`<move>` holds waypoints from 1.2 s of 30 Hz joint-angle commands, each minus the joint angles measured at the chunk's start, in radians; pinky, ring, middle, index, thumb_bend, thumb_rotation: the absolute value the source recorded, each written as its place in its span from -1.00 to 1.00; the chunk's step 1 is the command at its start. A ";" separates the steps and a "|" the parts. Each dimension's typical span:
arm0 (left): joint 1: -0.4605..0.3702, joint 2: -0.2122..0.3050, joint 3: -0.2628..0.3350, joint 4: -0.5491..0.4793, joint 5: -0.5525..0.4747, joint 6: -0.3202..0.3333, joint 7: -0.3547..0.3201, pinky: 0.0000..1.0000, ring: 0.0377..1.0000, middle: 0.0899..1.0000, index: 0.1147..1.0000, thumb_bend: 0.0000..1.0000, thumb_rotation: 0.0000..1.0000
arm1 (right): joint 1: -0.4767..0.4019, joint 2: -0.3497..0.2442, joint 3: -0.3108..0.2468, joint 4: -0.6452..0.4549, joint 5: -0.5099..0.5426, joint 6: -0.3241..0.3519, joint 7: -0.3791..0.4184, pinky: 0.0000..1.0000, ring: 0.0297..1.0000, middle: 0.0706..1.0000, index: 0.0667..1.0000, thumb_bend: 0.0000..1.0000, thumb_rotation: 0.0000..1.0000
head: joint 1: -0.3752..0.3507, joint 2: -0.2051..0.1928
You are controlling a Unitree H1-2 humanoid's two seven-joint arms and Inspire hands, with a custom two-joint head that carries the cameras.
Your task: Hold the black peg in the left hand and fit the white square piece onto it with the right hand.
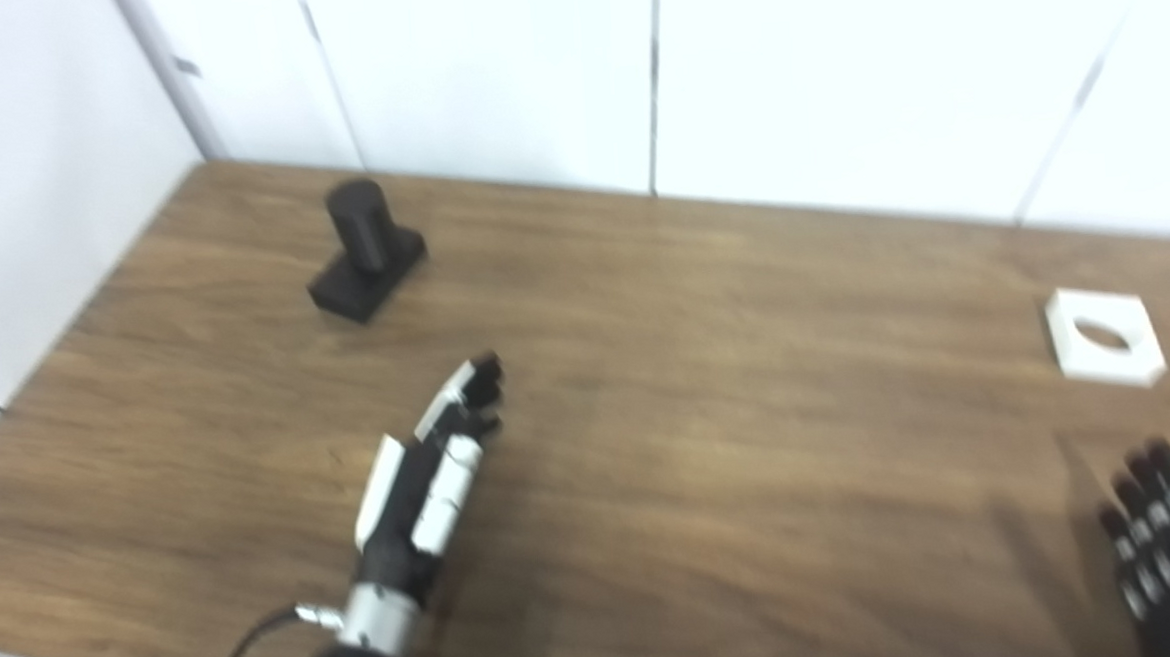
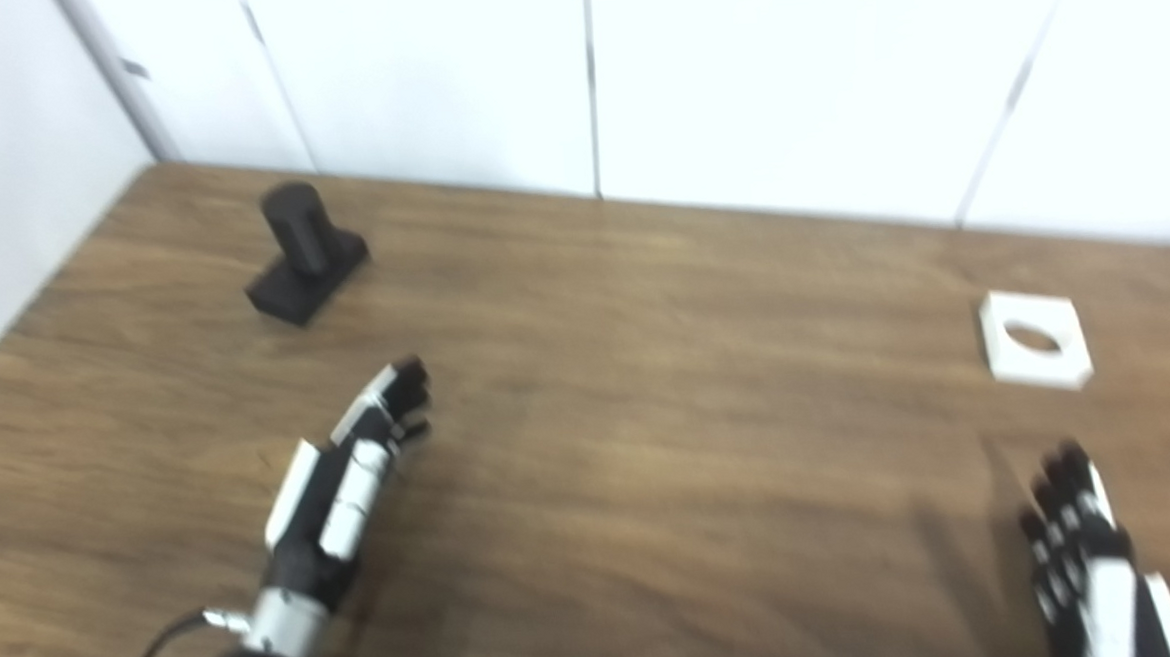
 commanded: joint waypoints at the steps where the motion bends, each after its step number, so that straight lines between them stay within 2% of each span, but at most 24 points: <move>1: 0.015 -0.059 -0.010 -0.005 0.023 -0.041 0.016 0.80 0.86 0.87 0.82 0.27 0.85 | -0.013 -0.010 -0.011 0.000 0.011 -0.051 0.013 1.00 1.00 1.00 1.00 0.33 1.00 | 0.016 -0.012; 2: 0.014 -0.062 -0.015 -0.001 0.034 -0.043 0.023 0.80 0.85 0.86 0.81 0.29 0.84 | -0.014 -0.006 -0.014 0.006 0.002 -0.063 0.010 1.00 1.00 1.00 1.00 0.41 1.00 | 0.030 -0.023; 6: 0.008 -0.067 -0.034 0.013 0.054 -0.055 0.039 0.74 0.82 0.83 0.79 0.26 0.86 | -0.014 -0.006 -0.022 0.023 -0.015 -0.084 0.007 1.00 0.99 0.88 0.97 0.31 1.00 | 0.054 -0.042; 10: 0.006 -0.067 -0.047 0.027 0.068 -0.067 0.056 0.75 0.82 0.83 0.79 0.26 0.86 | -0.013 -0.015 -0.026 0.035 -0.010 -0.097 0.018 1.00 0.96 0.87 0.93 0.29 1.00 | 0.066 -0.047; 19: 0.011 -0.067 -0.059 0.031 0.083 -0.063 0.072 0.76 0.83 0.84 0.79 0.20 0.85 | -0.013 -0.015 -0.031 0.041 -0.019 -0.111 0.013 0.91 0.88 0.79 0.88 0.24 1.00 | 0.072 -0.054; 21: 0.011 -0.066 -0.062 0.033 0.094 -0.067 0.076 0.78 0.85 0.85 0.79 0.20 0.85 | -0.011 -0.017 -0.033 0.036 -0.020 -0.101 0.011 0.87 0.87 0.77 0.87 0.23 1.00 | 0.071 -0.066; 25: 0.010 -0.067 -0.067 0.038 0.117 -0.096 0.087 0.81 0.89 0.88 0.81 0.08 0.83 | -0.009 -0.022 -0.037 0.037 -0.018 -0.109 0.018 0.93 0.88 0.77 0.89 0.21 1.00 | 0.060 -0.069; 29: 0.011 -0.079 -0.071 0.025 0.177 -0.113 0.124 0.80 0.88 0.88 0.81 -0.05 0.65 | -0.005 -0.027 -0.045 0.040 -0.014 -0.115 0.022 0.93 0.83 0.74 0.86 0.15 1.00 | 0.057 -0.069; 30: 0.010 -0.078 -0.069 0.014 0.197 -0.109 0.133 0.81 0.88 0.88 0.82 -0.05 0.61 | -0.003 -0.028 -0.047 0.039 -0.017 -0.114 0.022 0.86 0.83 0.74 0.86 0.15 1.00 | 0.059 -0.068; 31: 0.008 -0.075 -0.066 -0.004 0.220 -0.096 0.141 0.81 0.89 0.89 0.83 -0.04 0.58 | -0.002 -0.030 -0.048 0.039 -0.019 -0.112 0.022 0.84 0.83 0.74 0.86 0.16 1.00 | 0.059 -0.068; 34: -0.002 -0.066 -0.046 -0.064 0.310 -0.060 0.171 0.73 0.86 0.89 0.80 0.08 0.41 | 0.001 -0.033 -0.051 0.036 -0.020 -0.111 0.024 0.97 0.88 0.75 0.87 0.15 1.00 | 0.062 -0.067; 36: -0.023 -0.058 -0.019 -0.095 0.338 -0.053 0.189 0.80 0.85 0.84 0.76 0.21 0.24 | 0.004 -0.034 -0.052 0.032 -0.027 -0.108 0.021 0.99 0.89 0.75 0.86 0.16 1.00 | 0.063 -0.066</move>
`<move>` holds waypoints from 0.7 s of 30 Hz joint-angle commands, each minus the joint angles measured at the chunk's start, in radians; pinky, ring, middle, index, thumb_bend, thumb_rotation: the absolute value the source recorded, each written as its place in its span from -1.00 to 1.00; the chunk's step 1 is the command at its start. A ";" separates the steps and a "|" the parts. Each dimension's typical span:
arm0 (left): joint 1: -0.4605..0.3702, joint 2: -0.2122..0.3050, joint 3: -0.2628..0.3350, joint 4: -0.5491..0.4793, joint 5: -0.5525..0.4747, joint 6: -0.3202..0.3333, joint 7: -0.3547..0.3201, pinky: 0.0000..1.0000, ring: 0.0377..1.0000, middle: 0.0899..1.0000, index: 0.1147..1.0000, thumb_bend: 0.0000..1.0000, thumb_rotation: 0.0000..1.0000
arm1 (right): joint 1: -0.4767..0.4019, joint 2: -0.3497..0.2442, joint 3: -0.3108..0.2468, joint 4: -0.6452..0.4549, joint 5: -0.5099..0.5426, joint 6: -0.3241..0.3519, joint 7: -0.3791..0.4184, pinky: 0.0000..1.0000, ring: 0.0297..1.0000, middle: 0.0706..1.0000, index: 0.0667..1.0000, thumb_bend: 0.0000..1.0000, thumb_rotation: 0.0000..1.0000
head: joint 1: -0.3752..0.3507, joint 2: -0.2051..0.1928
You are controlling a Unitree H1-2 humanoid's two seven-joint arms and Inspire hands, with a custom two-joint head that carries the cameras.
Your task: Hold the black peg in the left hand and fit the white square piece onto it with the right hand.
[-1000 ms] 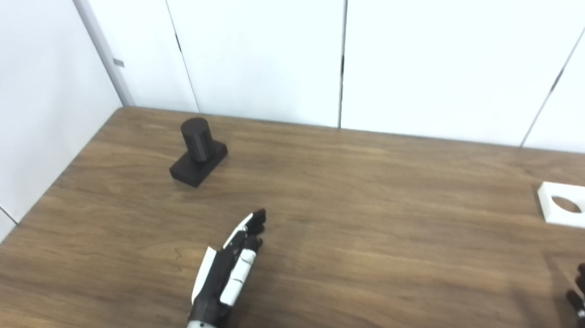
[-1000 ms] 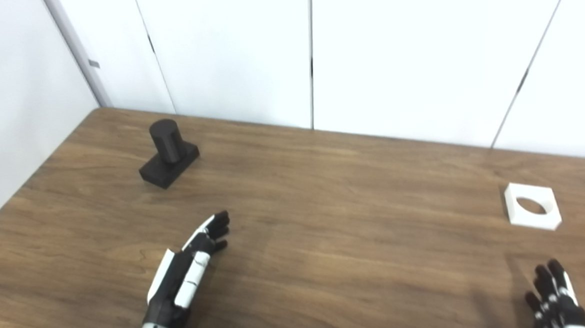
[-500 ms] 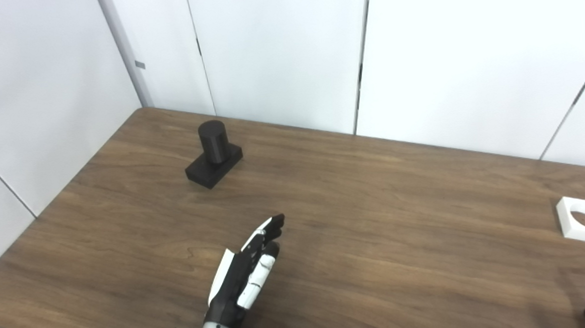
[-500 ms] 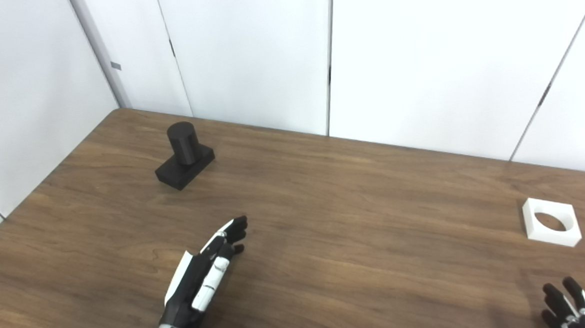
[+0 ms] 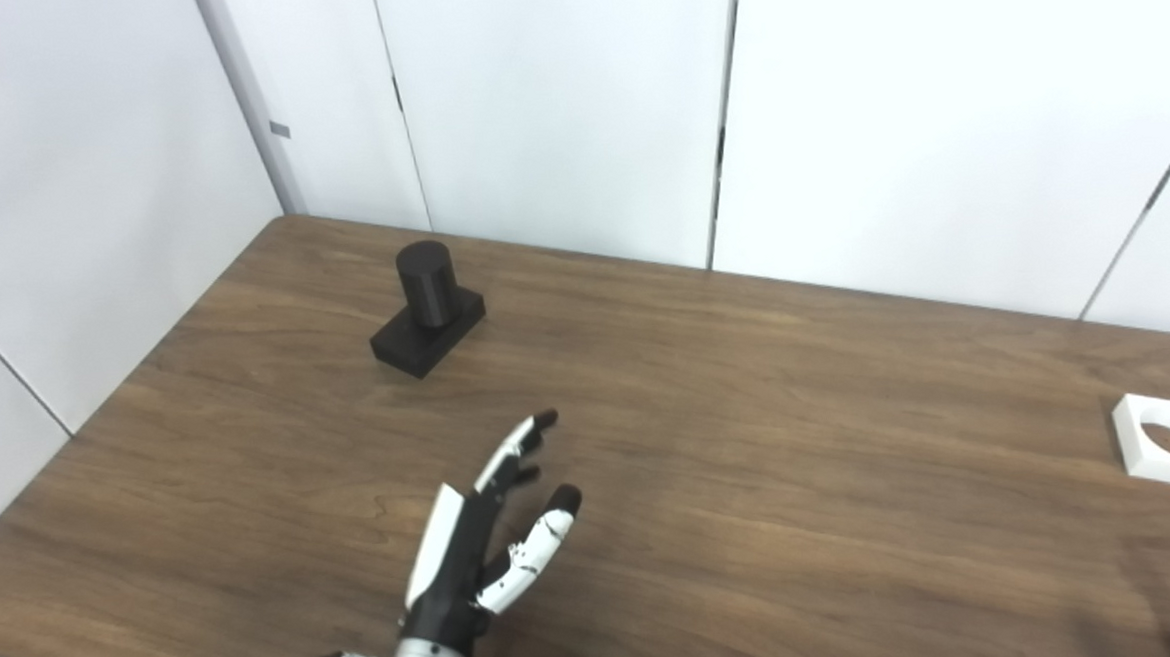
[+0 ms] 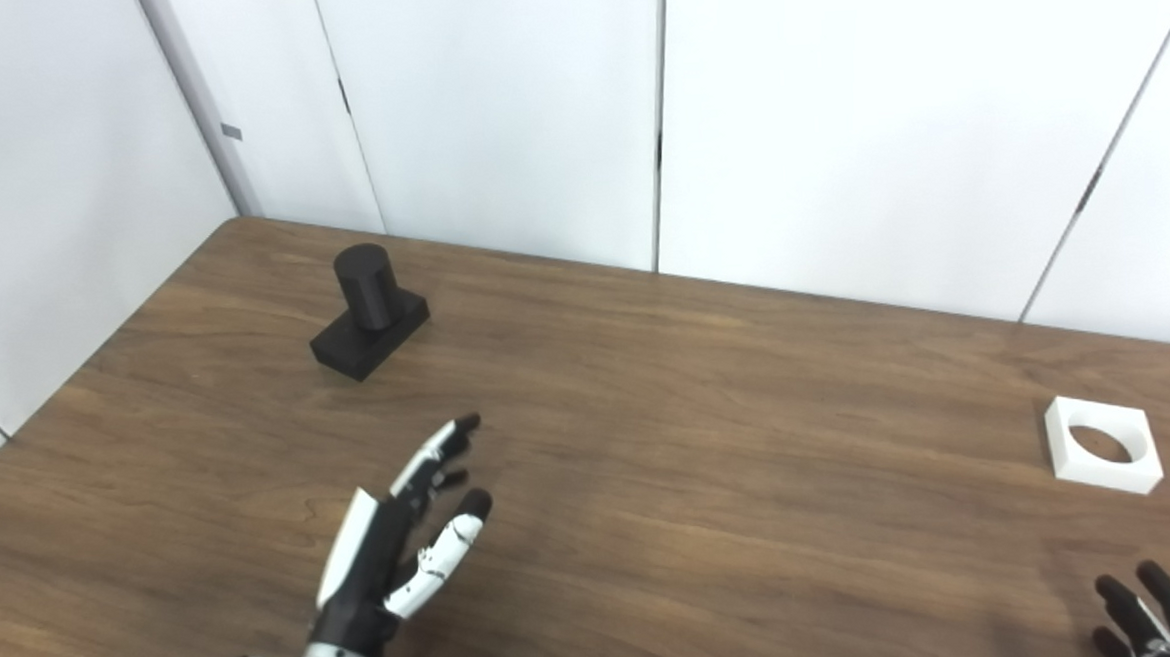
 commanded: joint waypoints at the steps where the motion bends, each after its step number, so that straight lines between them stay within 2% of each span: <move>1: -0.027 -0.048 0.036 -0.059 0.036 0.007 0.032 0.81 0.85 0.84 0.76 0.29 0.19 | 0.002 -0.016 -0.013 -0.021 -0.005 -0.030 0.002 1.00 0.89 0.75 0.86 0.17 1.00 | 0.001 0.002; 3: -0.059 -0.029 0.072 -0.086 0.034 0.036 0.030 0.56 0.77 0.82 0.77 0.39 0.13 | 0.004 -0.016 -0.012 -0.028 -0.007 -0.023 0.002 1.00 0.90 0.77 0.88 0.19 1.00 | -0.003 0.001; 5: -0.090 -0.010 0.104 -0.108 0.068 0.083 0.023 0.64 0.79 0.80 0.77 0.43 0.14 | 0.005 -0.012 -0.010 -0.033 -0.009 -0.019 0.000 0.96 0.88 0.76 0.87 0.19 1.00 | -0.010 0.002; 7: -0.115 0.007 0.132 -0.131 0.089 0.143 0.008 0.77 0.84 0.83 0.78 0.50 0.24 | 0.005 -0.009 -0.008 -0.037 -0.010 -0.016 -0.002 0.89 0.85 0.74 0.85 0.17 1.00 | -0.012 -0.003; 10: -0.155 0.031 0.172 -0.152 0.094 0.199 -0.009 0.78 0.85 0.84 0.79 0.52 0.32 | 0.005 -0.004 -0.004 -0.038 -0.014 -0.020 -0.006 0.81 0.82 0.72 0.84 0.14 1.00 | -0.020 -0.002; 13: -0.196 0.049 0.216 -0.174 0.089 0.267 -0.034 0.82 0.88 0.86 0.82 0.58 0.29 | 0.002 0.002 -0.003 -0.034 -0.017 -0.025 -0.008 0.74 0.79 0.70 0.82 0.12 1.00 | -0.025 -0.002; 14: -0.211 0.057 0.229 -0.187 0.101 0.313 -0.050 0.86 0.90 0.88 0.85 0.60 0.26 | 0.001 0.003 -0.002 -0.029 -0.014 -0.032 -0.006 0.71 0.77 0.69 0.81 0.12 1.00 | -0.028 -0.002; 15: -0.226 0.065 0.240 -0.197 0.117 0.357 -0.065 0.80 0.90 0.90 0.89 0.68 0.23 | 0.001 0.004 -0.002 -0.026 -0.013 -0.037 -0.005 0.67 0.76 0.68 0.80 0.13 1.00 | -0.028 -0.002; 17: -0.251 0.085 0.252 -0.207 0.159 0.428 -0.092 0.75 0.89 0.94 0.92 0.76 0.18 | 0.002 0.006 0.000 -0.027 -0.016 -0.039 -0.006 0.63 0.75 0.68 0.79 0.15 1.00 | -0.030 -0.002; 19: -0.276 0.104 0.259 -0.198 0.188 0.475 -0.112 0.91 0.96 0.99 0.98 0.77 0.25 | 0.006 0.006 0.000 -0.033 -0.017 -0.023 -0.010 0.60 0.77 0.69 0.77 0.17 1.00 | -0.031 -0.002; 21: -0.300 0.117 0.260 -0.180 0.214 0.502 -0.115 0.98 0.99 1.00 0.99 0.76 0.29 | 0.008 0.005 0.001 -0.036 -0.013 -0.017 -0.008 0.57 0.77 0.69 0.76 0.17 1.00 | -0.030 0.001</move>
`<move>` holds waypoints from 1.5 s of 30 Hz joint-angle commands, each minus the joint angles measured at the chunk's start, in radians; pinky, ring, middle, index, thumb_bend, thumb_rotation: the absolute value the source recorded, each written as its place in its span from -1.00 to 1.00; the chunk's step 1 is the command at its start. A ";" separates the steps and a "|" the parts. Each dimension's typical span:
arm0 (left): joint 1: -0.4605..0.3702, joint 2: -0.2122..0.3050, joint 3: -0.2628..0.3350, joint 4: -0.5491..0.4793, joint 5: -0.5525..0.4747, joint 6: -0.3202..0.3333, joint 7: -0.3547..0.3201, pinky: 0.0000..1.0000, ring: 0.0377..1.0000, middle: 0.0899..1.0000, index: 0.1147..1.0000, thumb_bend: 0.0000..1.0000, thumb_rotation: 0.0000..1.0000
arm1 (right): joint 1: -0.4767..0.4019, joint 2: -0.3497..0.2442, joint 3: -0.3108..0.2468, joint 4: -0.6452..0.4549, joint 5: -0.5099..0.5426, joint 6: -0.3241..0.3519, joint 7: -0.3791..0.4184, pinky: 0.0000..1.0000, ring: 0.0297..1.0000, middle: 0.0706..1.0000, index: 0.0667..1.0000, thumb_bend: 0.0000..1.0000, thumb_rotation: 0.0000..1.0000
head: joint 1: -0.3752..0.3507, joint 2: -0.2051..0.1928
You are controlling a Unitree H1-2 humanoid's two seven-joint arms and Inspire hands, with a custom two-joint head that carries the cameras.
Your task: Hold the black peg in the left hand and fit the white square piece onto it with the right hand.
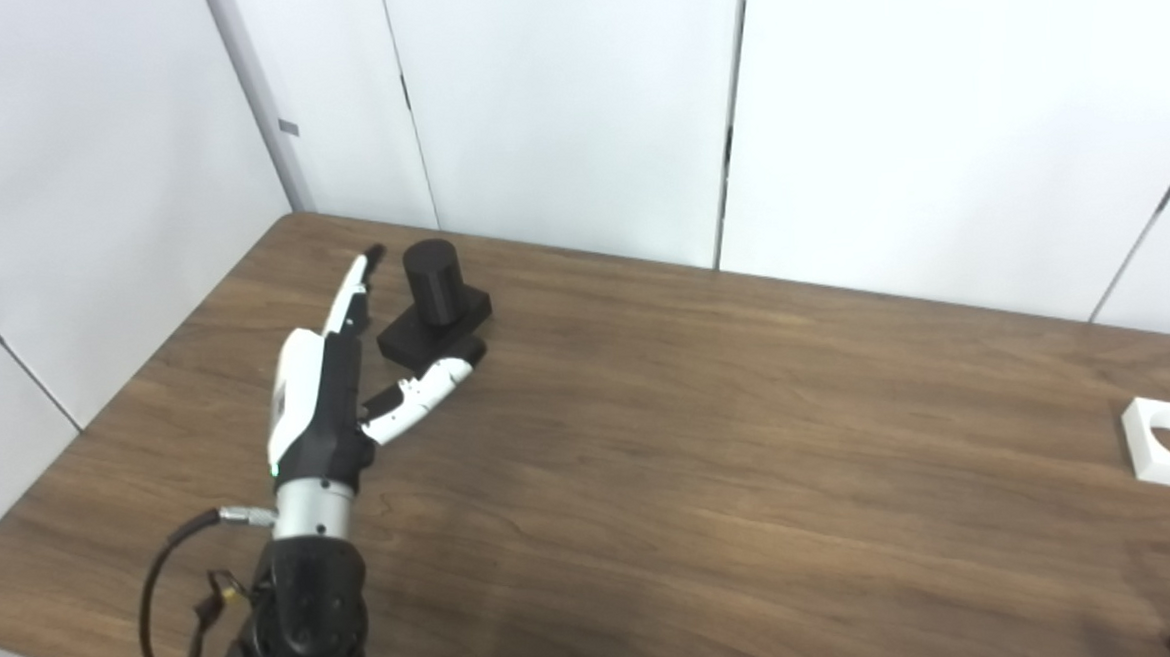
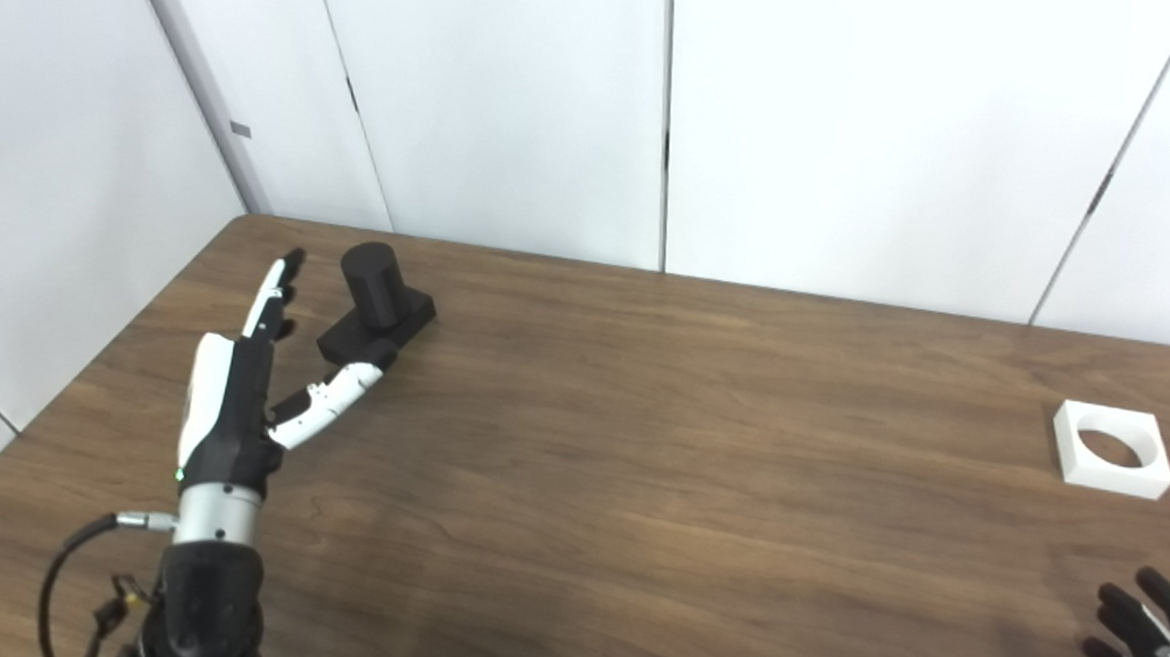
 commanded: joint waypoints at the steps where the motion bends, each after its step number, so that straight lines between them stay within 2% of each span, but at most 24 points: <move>1: -0.049 0.028 0.006 -0.001 0.053 0.016 0.008 0.98 1.00 1.00 0.98 0.78 0.31 | -0.003 -0.001 0.002 -0.027 0.004 -0.019 0.006 0.52 0.76 0.70 0.76 0.15 1.00 | 0.001 0.002; 4: -0.087 0.066 -0.022 0.058 0.169 0.037 0.016 0.99 1.00 0.96 0.92 0.84 0.39 | -0.001 0.001 0.005 -0.027 0.001 -0.027 0.007 0.44 0.73 0.70 0.75 0.17 1.00 | 0.000 0.002; 8: -0.131 0.100 -0.048 0.140 0.307 0.051 0.041 1.00 0.97 0.90 0.82 0.89 0.38 | 0.006 0.001 0.008 -0.038 0.006 -0.014 0.007 0.43 0.75 0.71 0.75 0.19 1.00 | -0.002 0.006; 11: -0.154 0.111 -0.051 0.192 0.362 0.049 0.062 1.00 0.98 0.90 0.77 0.91 0.34 | 0.007 0.003 0.007 -0.035 0.015 -0.022 0.008 0.47 0.74 0.70 0.73 0.15 1.00 | -0.005 0.008; 15: -0.181 0.130 -0.053 0.255 0.425 0.056 0.058 1.00 1.00 0.93 0.74 0.91 0.36 | 0.004 0.009 0.004 -0.023 0.017 -0.035 0.005 0.49 0.71 0.70 0.72 0.14 1.00 | -0.006 0.009; 22: -0.213 0.163 -0.064 0.367 0.474 0.058 0.046 1.00 1.00 0.99 0.72 0.99 0.42 | 0.001 0.015 0.007 -0.027 0.005 -0.023 -0.001 0.49 0.73 0.69 0.72 0.26 1.00 | -0.015 0.011; 28: -0.230 0.175 -0.062 0.430 0.470 0.059 0.025 1.00 1.00 0.98 0.71 1.00 0.46 | -0.003 0.021 0.009 -0.026 -0.001 -0.028 -0.002 0.51 0.73 0.69 0.71 0.21 1.00 | -0.020 0.010; 34: -0.251 0.138 -0.017 0.476 0.472 0.061 -0.014 1.00 1.00 0.94 0.70 1.00 0.51 | -0.009 0.031 0.011 -0.022 -0.006 -0.031 -0.007 0.49 0.71 0.69 0.70 0.18 1.00 | -0.033 0.009; 37: -0.264 0.132 -0.008 0.505 0.483 0.061 -0.030 1.00 1.00 0.94 0.71 1.00 0.53 | -0.011 0.036 0.012 -0.020 -0.010 -0.028 -0.009 0.55 0.70 0.69 0.71 0.20 1.00 | -0.035 0.009; 39: -0.273 0.131 -0.005 0.526 0.487 0.061 -0.032 1.00 1.00 0.94 0.71 1.00 0.55 | -0.012 0.039 0.012 -0.021 -0.006 -0.025 -0.010 0.64 0.72 0.70 0.73 0.22 1.00 | -0.039 0.010; 45: -0.299 0.136 -0.024 0.606 0.475 0.060 -0.001 1.00 0.99 0.92 0.68 1.00 0.55 | -0.011 0.045 0.017 -0.025 -0.018 -0.025 -0.017 0.70 0.78 0.72 0.75 0.28 1.00 | -0.046 0.010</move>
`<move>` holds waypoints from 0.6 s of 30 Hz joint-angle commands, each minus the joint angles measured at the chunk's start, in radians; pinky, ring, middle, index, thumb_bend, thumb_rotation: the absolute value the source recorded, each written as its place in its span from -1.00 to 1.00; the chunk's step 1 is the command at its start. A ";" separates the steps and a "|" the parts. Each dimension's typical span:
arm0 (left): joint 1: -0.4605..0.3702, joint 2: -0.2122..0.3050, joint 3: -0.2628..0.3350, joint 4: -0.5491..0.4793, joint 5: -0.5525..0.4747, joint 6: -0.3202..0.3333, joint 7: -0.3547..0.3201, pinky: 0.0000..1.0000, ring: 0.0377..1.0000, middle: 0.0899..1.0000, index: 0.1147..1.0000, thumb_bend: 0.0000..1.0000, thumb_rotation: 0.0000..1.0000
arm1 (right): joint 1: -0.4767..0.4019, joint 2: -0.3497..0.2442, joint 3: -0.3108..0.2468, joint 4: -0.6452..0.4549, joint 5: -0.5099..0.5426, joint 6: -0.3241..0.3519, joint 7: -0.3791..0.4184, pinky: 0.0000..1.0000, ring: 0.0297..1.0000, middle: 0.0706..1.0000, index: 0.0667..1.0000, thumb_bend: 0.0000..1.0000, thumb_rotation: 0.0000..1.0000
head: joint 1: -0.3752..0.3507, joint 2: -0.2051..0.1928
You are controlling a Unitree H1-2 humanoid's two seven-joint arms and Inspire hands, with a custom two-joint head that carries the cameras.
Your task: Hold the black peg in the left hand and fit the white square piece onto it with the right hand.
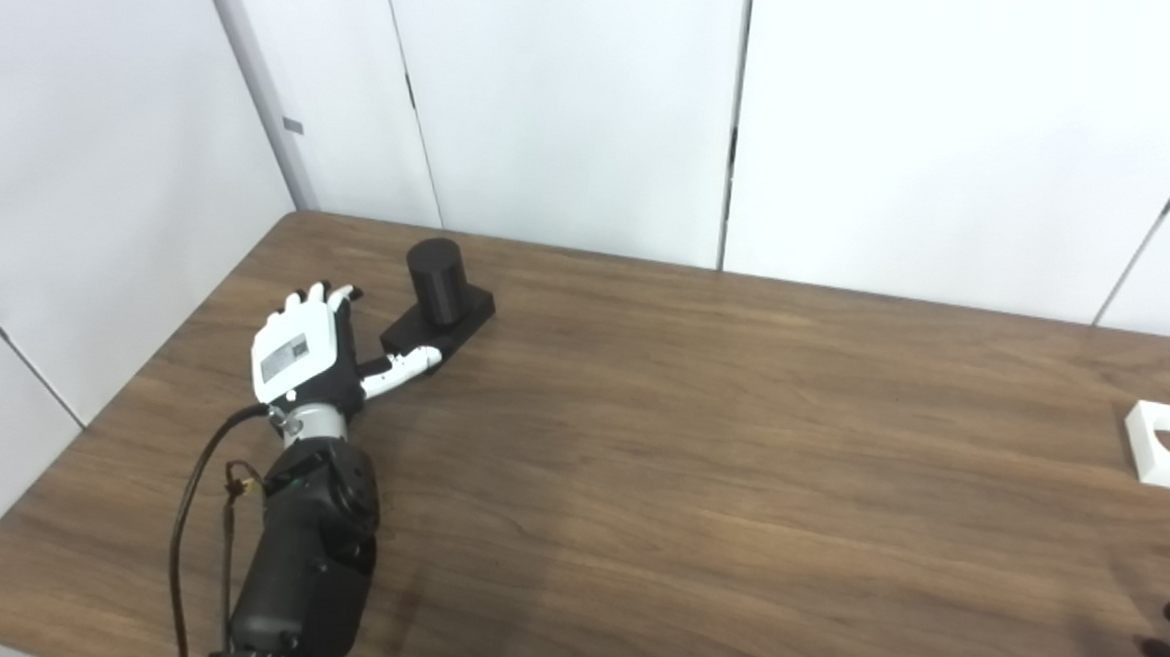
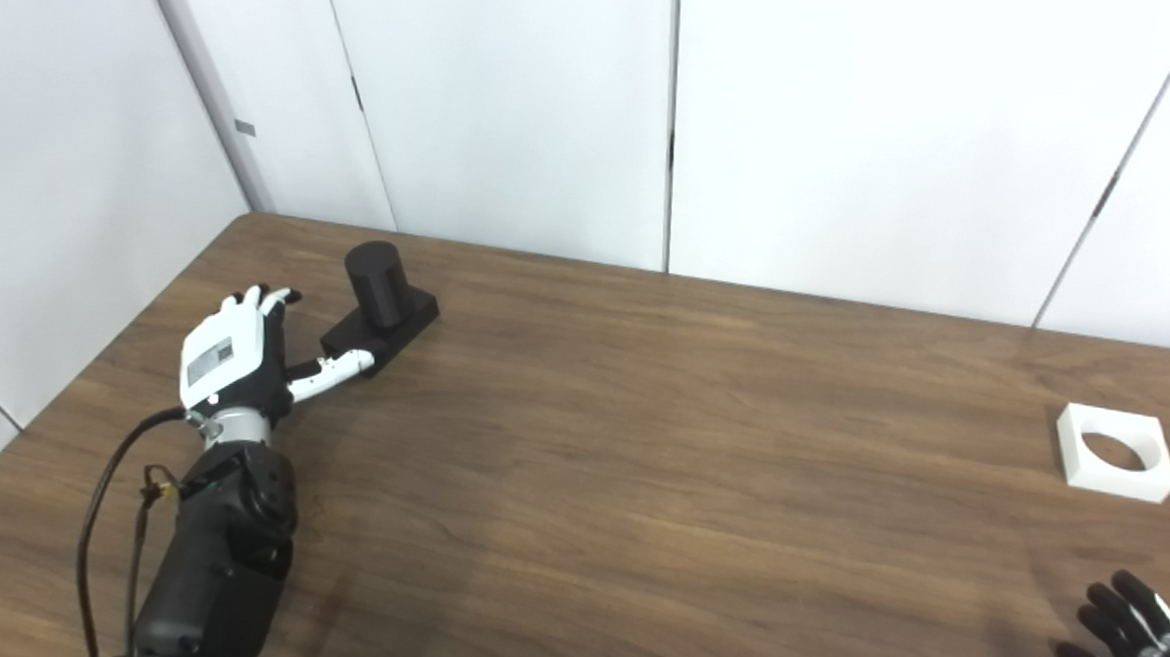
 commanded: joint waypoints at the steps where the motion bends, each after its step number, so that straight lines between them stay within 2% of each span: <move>1: -0.054 0.027 -0.001 0.005 0.004 0.002 0.037 1.00 0.99 0.92 0.68 1.00 0.54 | -0.011 0.004 0.007 -0.024 -0.009 -0.021 -0.001 0.70 0.79 0.72 0.76 0.28 1.00 | 0.000 0.002; 7: -0.082 0.035 -0.025 0.060 -0.052 -0.002 0.049 1.00 0.99 0.91 0.64 1.00 0.53 | -0.010 0.002 0.010 -0.022 -0.015 -0.020 0.000 0.71 0.80 0.73 0.78 0.39 0.99 | -0.002 0.001; 18: -0.121 0.063 -0.076 0.137 -0.119 -0.009 0.086 1.00 0.97 0.87 0.59 1.00 0.49 | -0.012 0.004 0.014 -0.019 -0.032 -0.023 -0.003 0.77 0.82 0.75 0.82 0.48 0.99 | -0.006 -0.001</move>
